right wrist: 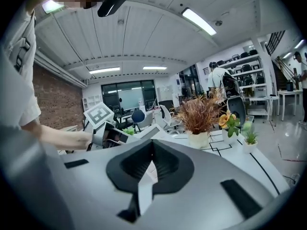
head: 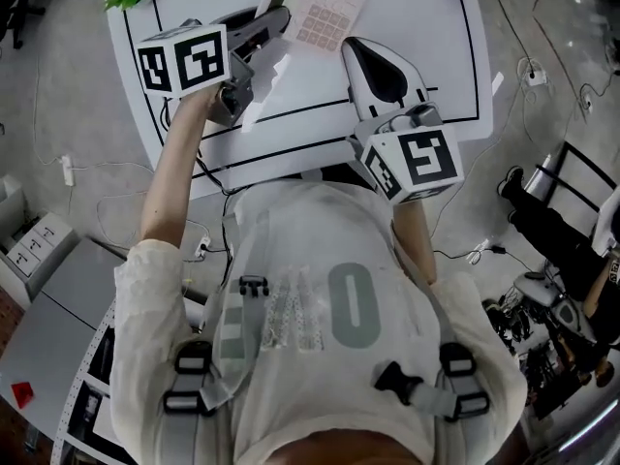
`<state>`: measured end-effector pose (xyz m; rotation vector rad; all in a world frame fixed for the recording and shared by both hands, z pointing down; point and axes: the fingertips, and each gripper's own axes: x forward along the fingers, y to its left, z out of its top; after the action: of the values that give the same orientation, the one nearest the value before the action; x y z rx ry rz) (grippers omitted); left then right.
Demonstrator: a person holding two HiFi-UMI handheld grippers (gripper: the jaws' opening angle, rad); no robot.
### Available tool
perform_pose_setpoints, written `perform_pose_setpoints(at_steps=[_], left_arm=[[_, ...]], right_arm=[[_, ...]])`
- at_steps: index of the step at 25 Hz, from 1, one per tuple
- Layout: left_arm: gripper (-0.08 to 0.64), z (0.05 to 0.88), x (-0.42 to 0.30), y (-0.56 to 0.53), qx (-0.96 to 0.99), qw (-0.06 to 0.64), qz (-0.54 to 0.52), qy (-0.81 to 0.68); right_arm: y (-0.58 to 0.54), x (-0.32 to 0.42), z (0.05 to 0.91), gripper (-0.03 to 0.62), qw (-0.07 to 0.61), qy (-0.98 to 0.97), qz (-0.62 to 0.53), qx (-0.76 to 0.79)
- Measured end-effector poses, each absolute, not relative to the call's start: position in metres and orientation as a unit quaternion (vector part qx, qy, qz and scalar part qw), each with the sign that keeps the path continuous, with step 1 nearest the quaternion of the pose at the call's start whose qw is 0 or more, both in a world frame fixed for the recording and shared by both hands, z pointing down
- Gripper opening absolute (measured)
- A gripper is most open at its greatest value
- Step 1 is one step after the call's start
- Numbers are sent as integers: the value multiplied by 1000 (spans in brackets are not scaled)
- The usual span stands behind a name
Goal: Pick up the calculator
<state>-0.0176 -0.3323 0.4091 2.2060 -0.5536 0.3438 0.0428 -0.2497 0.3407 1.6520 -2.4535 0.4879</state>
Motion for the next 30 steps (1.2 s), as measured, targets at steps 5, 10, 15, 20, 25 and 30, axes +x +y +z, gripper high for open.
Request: perform_pose_setpoints(at_steps=[5, 10, 15, 20, 25, 30], left_arm=[[89, 342, -48, -350, 891, 298, 64, -338], [89, 266, -98, -347, 871, 168, -2, -462], [89, 199, -142, -305, 814, -11, -8, -580], [89, 161, -160, -254, 756, -103, -18, -647], [89, 157, -153, -232, 736, -154, -15, -659], [89, 159, -151, -222, 735, -162, -7, -659]], right_arm=[[-258, 47, 307, 5, 65, -829, 104, 546], [-259, 34, 270, 5, 55, -846, 44, 528], [-241, 23, 245, 5, 56, -856, -4, 514], [-232, 31, 233, 5, 44, -849, -30, 526], [-241, 45, 225, 5, 31, -835, -42, 548], [-240, 47, 223, 5, 20, -833, -37, 552]])
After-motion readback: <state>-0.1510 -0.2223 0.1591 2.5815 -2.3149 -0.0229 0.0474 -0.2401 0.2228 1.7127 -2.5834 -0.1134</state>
